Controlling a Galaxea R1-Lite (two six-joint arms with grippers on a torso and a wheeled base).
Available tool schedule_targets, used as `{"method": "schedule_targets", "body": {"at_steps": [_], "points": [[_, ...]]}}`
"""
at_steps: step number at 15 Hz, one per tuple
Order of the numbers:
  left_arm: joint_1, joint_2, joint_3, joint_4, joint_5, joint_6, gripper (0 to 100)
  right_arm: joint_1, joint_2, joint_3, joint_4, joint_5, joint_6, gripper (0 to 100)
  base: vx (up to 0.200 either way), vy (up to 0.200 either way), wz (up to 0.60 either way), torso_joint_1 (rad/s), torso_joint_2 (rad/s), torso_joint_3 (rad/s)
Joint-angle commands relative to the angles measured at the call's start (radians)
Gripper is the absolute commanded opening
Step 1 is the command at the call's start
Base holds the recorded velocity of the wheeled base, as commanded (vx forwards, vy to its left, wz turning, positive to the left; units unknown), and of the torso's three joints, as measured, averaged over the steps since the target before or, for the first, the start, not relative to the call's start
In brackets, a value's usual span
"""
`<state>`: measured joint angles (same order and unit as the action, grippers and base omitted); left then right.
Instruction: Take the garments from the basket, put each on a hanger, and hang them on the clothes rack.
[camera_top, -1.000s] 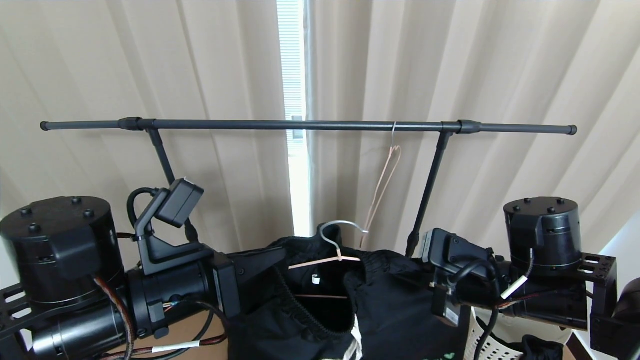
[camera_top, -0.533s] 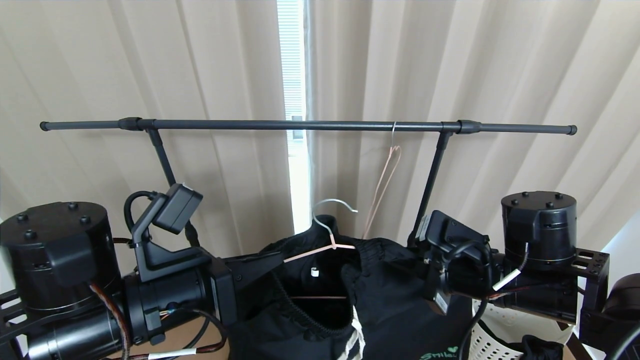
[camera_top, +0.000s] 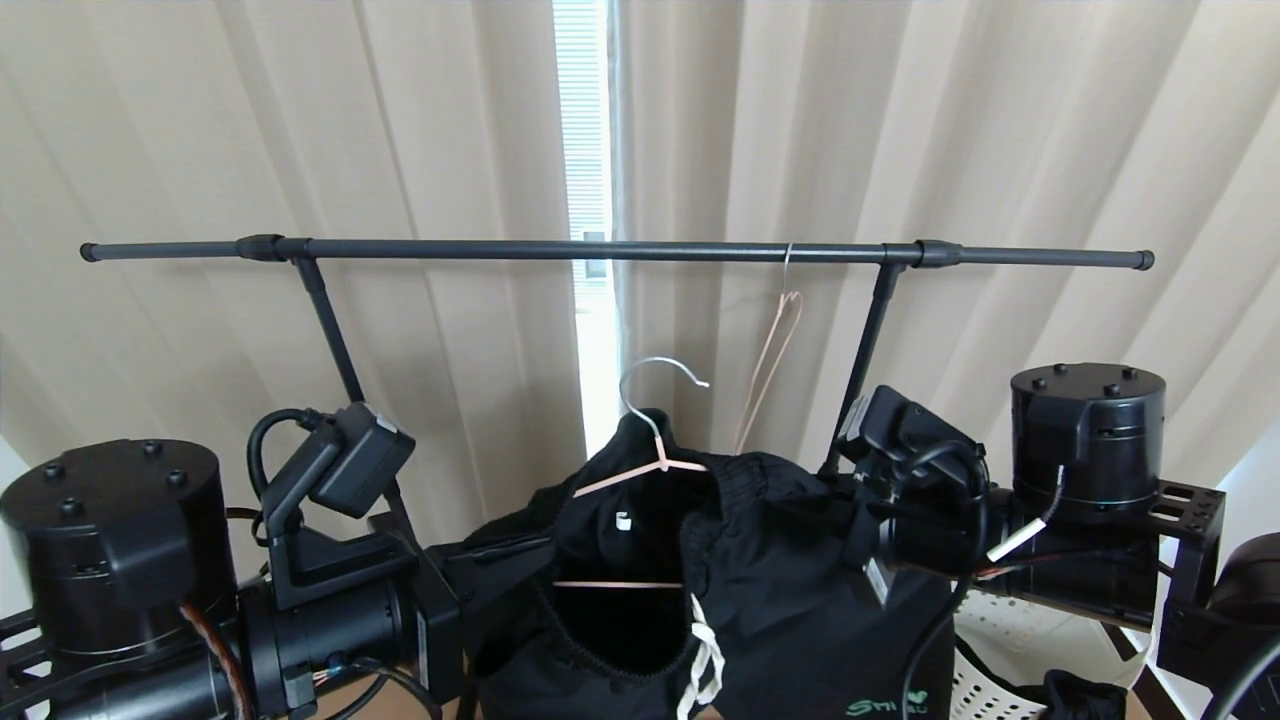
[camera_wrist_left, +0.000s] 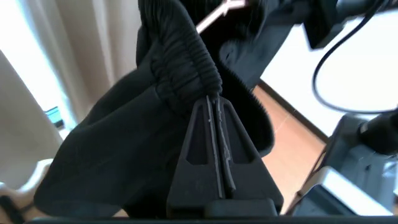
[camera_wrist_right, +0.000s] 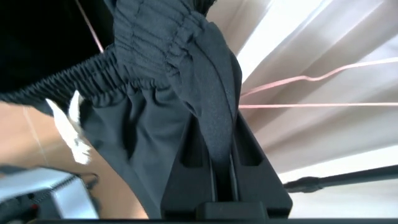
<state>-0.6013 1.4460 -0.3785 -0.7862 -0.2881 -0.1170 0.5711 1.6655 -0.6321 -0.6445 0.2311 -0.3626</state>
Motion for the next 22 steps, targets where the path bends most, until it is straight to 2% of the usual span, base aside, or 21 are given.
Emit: {"method": "schedule_targets", "body": {"at_steps": [1, 8, 10, 14, 16, 19, 22], "points": [[0.018, 0.001, 0.013, -0.002, 0.0, 0.008, 0, 0.0, -0.024, -0.017, -0.001, 0.002, 0.03, 0, 0.0, 0.0, 0.0, 0.0, 0.0, 0.0], [0.009, 0.033, 0.018, -0.005, 0.0, 0.002, 0, 0.015, -0.015, -0.046, -0.001, 0.005, 0.125, 0, 0.0, 0.0, 0.0, 0.0, 0.0, 0.0], [-0.005, 0.06, 0.024, -0.044, 0.0, -0.009, 0, 0.03, -0.013, -0.054, -0.003, 0.005, 0.151, 0, 0.0, 0.0, 0.0, 0.0, 0.0, 0.0], [-0.032, 0.085, 0.015, -0.166, 0.001, -0.199, 0, 0.055, -0.013, -0.054, -0.006, 0.005, 0.165, 0, 0.0, 0.0, 0.0, 0.0, 0.0, 0.0], [-0.037, 0.091, 0.016, -0.173, 0.001, -0.207, 0, 0.055, -0.013, -0.052, -0.032, 0.005, 0.172, 0, 0.0, 0.0, 0.0, 0.0, 0.0, 0.0], [-0.052, 0.086, 0.023, -0.173, 0.0, -0.207, 0, 0.059, -0.015, -0.052, -0.053, 0.007, 0.232, 0, 0.0, 0.0, 0.0, 0.0, 0.0, 0.0], [-0.054, 0.085, 0.032, -0.174, 0.001, -0.196, 0, 0.064, -0.013, -0.047, -0.07, 0.008, 0.234, 0, 0.0, 0.0, 0.0, 0.0, 0.0, 0.0]]}}
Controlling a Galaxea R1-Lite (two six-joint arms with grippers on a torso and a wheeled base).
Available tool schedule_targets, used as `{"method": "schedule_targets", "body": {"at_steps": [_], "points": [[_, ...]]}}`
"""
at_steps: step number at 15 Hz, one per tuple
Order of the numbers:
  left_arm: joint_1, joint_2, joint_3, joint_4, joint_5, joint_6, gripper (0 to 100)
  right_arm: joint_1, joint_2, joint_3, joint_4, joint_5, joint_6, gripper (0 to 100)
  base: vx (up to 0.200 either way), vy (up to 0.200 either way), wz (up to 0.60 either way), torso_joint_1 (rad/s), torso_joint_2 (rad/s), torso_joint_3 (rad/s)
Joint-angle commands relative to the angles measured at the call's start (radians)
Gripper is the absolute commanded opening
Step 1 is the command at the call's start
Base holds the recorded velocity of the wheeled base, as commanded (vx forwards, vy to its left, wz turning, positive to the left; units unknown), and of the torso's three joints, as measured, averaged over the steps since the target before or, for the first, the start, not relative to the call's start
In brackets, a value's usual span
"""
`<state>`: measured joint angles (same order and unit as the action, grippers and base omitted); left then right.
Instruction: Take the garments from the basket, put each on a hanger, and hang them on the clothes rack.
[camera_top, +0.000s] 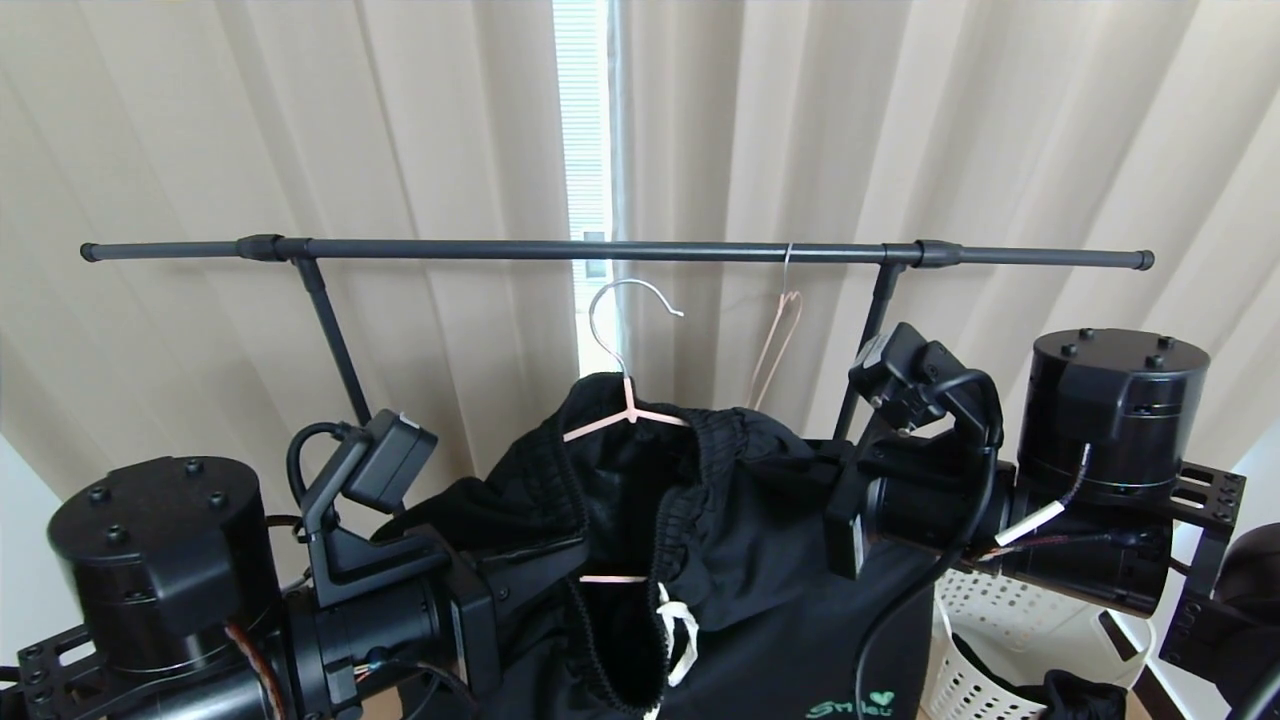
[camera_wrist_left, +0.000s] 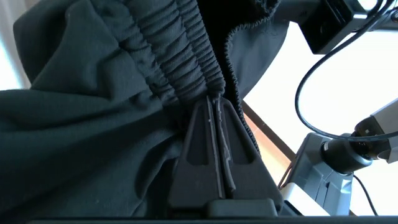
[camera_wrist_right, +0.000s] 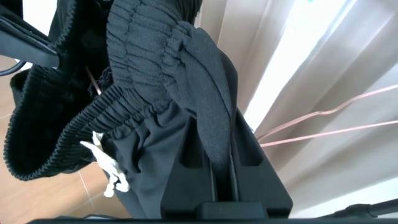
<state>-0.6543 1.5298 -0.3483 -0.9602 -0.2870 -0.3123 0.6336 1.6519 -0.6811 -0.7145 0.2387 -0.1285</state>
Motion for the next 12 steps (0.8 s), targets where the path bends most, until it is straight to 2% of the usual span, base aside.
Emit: {"method": "schedule_targets", "body": {"at_steps": [1, 8, 9, 12], "points": [[-0.001, 0.001, 0.002, 0.0, 0.0, -0.001, 0, 0.001, 0.002, 0.002, -0.003, 0.001, 0.0, 0, 0.0, 0.0, 0.0, 0.0, 0.0, 0.0], [0.001, 0.015, 0.014, -0.02, -0.001, -0.001, 0, 0.003, -0.006, 0.008, -0.003, 0.014, 0.0, 0, 0.0, 0.0, 0.0, 0.0, 0.0, 0.0], [0.001, 0.018, 0.014, -0.02, 0.0, -0.001, 100, 0.003, -0.006, 0.008, -0.003, 0.016, 0.0, 0, 0.0, 0.0, 0.0, 0.0, 0.0, 0.0], [-0.001, 0.016, 0.012, -0.02, -0.001, 0.001, 100, 0.003, -0.006, 0.008, -0.003, 0.019, 0.0, 0, 0.0, 0.0, 0.0, 0.0, 0.0, 0.0]]}}
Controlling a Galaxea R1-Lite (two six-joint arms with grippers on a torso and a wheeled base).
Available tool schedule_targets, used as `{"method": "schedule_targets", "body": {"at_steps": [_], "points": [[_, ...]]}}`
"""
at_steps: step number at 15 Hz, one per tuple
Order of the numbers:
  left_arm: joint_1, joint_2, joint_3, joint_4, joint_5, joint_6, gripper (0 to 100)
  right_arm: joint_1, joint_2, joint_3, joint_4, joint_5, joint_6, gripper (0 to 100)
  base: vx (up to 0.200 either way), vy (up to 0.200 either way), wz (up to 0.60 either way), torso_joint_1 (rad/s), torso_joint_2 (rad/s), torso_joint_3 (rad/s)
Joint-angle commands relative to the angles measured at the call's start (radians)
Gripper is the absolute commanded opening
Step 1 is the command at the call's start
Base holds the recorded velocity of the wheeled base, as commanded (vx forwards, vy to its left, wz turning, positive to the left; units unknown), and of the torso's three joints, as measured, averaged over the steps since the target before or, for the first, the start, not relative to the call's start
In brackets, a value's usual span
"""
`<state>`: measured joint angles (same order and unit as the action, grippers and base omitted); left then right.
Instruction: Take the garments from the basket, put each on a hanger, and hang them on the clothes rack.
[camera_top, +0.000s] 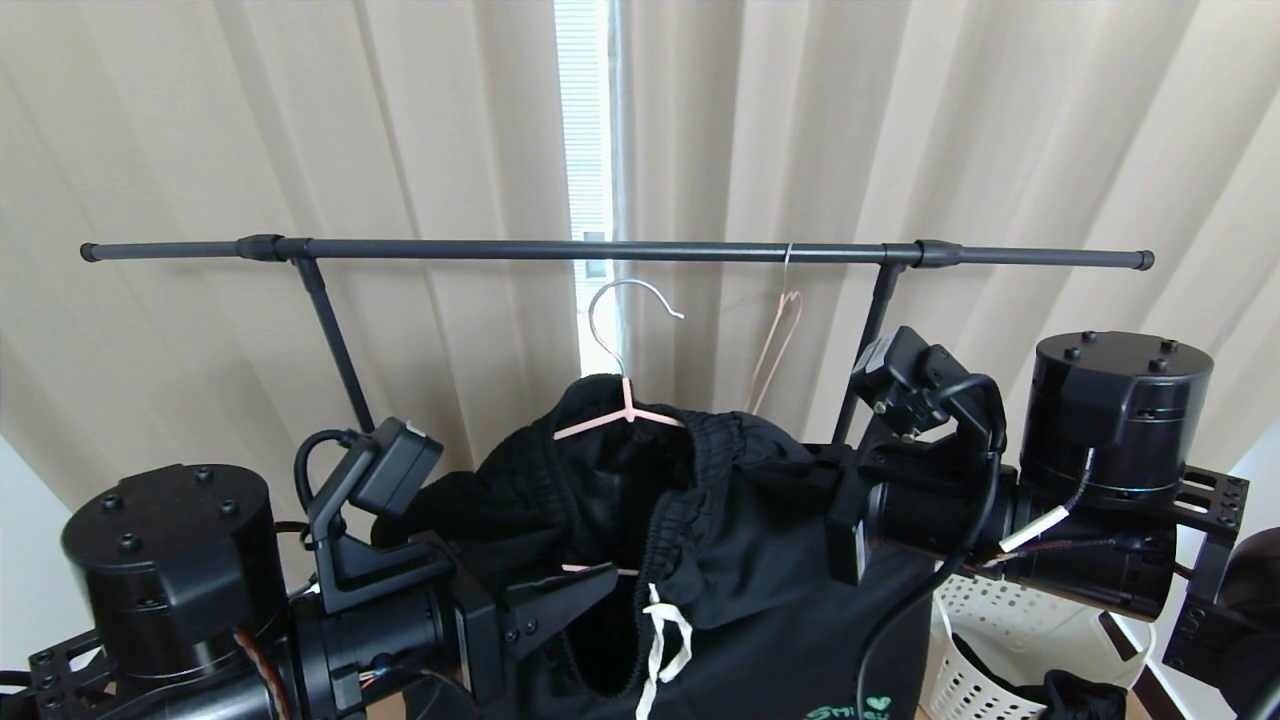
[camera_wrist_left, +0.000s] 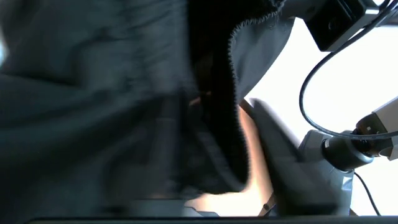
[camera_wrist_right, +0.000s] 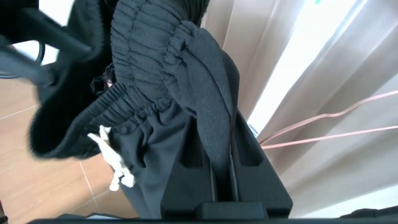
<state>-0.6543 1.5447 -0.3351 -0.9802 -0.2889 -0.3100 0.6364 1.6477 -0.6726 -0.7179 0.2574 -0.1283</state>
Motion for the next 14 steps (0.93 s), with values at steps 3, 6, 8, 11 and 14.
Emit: {"method": "schedule_targets", "body": {"at_steps": [3, 6, 8, 11, 14], "points": [[-0.001, -0.003, 0.01, -0.002, 0.001, 0.045, 100, -0.001, 0.003, -0.001, 0.0, 0.0, -0.001, 0, 0.0, 0.0, 0.0, 0.0, 0.0, 0.0], [-0.001, 0.0, 0.011, -0.014, 0.001, 0.046, 100, -0.001, 0.003, -0.001, 0.0, 0.0, -0.001, 0, 0.0, 0.0, 0.0, 0.0, 0.0, 0.0], [0.001, 0.003, 0.01, -0.015, 0.001, 0.046, 100, -0.001, 0.003, -0.001, 0.0, 0.0, -0.001, 0, 0.0, 0.0, 0.0, 0.0, 0.0, 0.0], [-0.001, -0.098, 0.031, -0.014, -0.007, 0.065, 100, -0.003, 0.004, -0.004, -0.002, 0.0, -0.001, 0, 0.0, 0.0, 0.0, 0.0, 0.0, 0.0], [-0.001, -0.15, 0.061, -0.011, -0.009, 0.167, 100, -0.003, 0.003, -0.007, -0.002, 0.0, -0.001, 0, 0.0, 0.0, 0.0, 0.0, 0.0, 0.0]]}}
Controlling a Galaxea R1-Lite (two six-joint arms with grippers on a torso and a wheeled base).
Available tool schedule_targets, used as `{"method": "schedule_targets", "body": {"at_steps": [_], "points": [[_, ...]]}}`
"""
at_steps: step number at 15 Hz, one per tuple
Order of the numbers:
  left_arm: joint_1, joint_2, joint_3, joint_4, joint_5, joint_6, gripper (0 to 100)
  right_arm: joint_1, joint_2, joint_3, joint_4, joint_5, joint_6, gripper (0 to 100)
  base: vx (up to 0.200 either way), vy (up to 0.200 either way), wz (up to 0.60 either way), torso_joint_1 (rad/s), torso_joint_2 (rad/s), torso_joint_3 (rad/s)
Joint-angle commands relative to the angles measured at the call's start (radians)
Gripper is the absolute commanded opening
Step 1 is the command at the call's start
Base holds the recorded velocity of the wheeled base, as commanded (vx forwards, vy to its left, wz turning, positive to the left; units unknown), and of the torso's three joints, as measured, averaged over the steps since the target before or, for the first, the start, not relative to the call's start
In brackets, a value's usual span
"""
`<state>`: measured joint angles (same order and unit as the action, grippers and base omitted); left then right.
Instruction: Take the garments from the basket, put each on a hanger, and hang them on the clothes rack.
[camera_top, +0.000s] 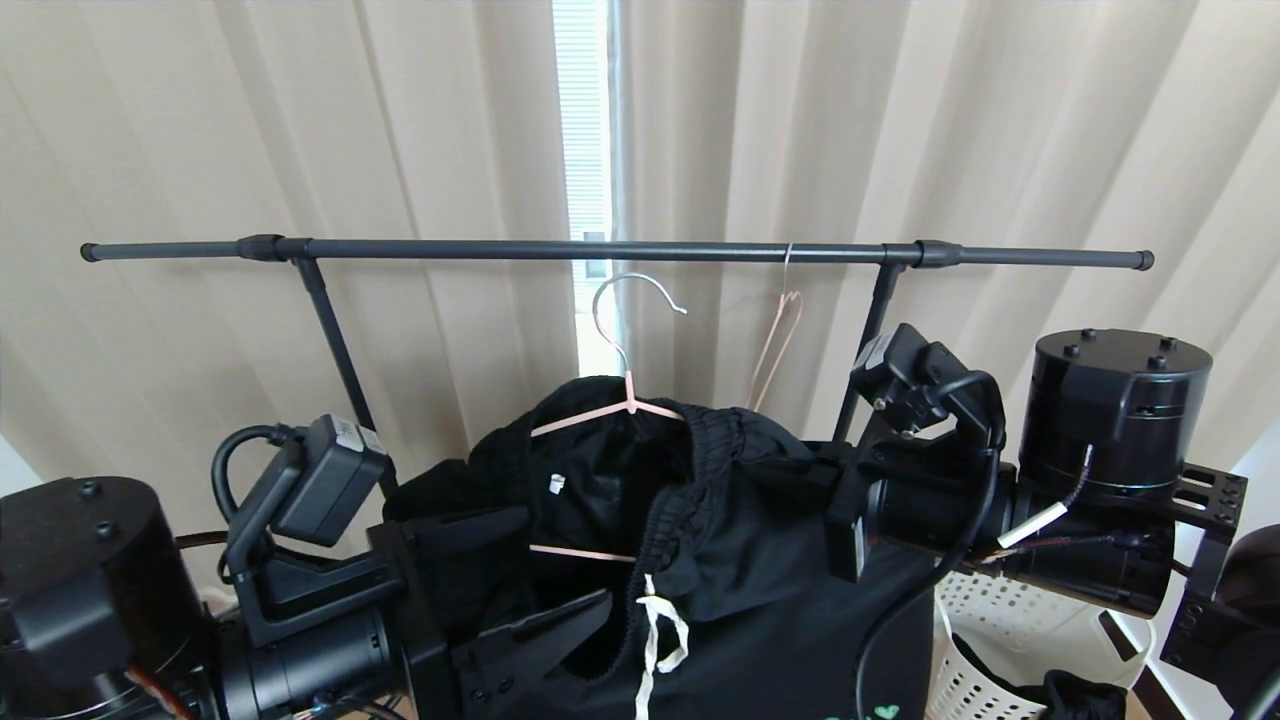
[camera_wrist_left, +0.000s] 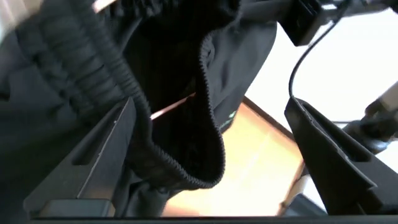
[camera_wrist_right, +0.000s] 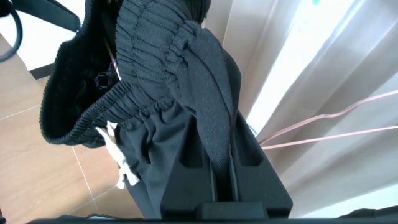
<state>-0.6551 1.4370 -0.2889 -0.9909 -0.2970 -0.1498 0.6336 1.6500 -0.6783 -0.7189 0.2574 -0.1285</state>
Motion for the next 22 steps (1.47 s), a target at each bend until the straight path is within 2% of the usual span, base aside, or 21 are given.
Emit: {"method": "schedule_targets", "body": {"at_steps": [1, 9, 11, 12, 13, 15, 17, 19, 21, 22], "points": [[0.0, -0.043, 0.022, 0.0, -0.001, 0.013, 100, 0.0, 0.002, 0.0, -0.001, 0.0, 0.0, 0, 0.0, 0.0, 0.0, 0.0, 0.0, 0.0], [0.005, -0.107, 0.043, -0.003, -0.002, 0.072, 100, -0.006, -0.001, 0.002, -0.001, 0.002, 0.001, 0, 0.0, 0.0, 0.0, 0.0, 0.0, 0.0], [0.063, -0.132, 0.047, -0.005, -0.013, 0.073, 100, -0.012, -0.001, 0.003, -0.001, 0.002, 0.001, 0, 0.0, 0.0, 0.0, 0.0, 0.0, 0.0], [0.074, -0.171, 0.056, -0.005, -0.053, 0.081, 100, -0.012, -0.001, 0.005, -0.001, 0.002, 0.0, 0, 0.0, 0.0, 0.0, 0.0, 0.0, 0.0], [0.106, -0.219, 0.056, 0.0, -0.091, 0.105, 100, -0.014, -0.003, 0.005, -0.001, 0.002, 0.001, 0, 0.0, 0.0, 0.0, 0.0, 0.0, 0.0], [0.201, -0.248, 0.053, 0.006, -0.1, 0.162, 100, -0.023, -0.003, 0.02, -0.001, 0.002, 0.001, 0, 0.0, 0.0, 0.0, 0.0, 0.0, 0.0], [0.301, -0.25, 0.047, 0.024, -0.119, 0.182, 100, -0.043, 0.001, 0.045, -0.024, 0.016, -0.002, 0, 0.0, 0.0, 0.0, 0.0, 0.0, 0.0], [0.361, -0.256, 0.011, 0.09, -0.122, 0.251, 100, -0.065, -0.012, 0.077, -0.099, 0.031, -0.005, 0, 0.0, 0.0, 0.0, 0.0, 0.0, 0.0], [0.456, -0.276, -0.062, 0.182, -0.14, 0.343, 100, -0.065, -0.038, 0.1, -0.114, 0.032, -0.013, 0, 0.0, 0.0, 0.0, 0.0, 0.0, 0.0], [0.497, -0.271, -0.11, 0.239, -0.189, 0.384, 100, -0.065, -0.039, 0.103, -0.114, 0.042, -0.013, 0, 0.0, 0.0, 0.0, 0.0, 0.0, 0.0]]}}
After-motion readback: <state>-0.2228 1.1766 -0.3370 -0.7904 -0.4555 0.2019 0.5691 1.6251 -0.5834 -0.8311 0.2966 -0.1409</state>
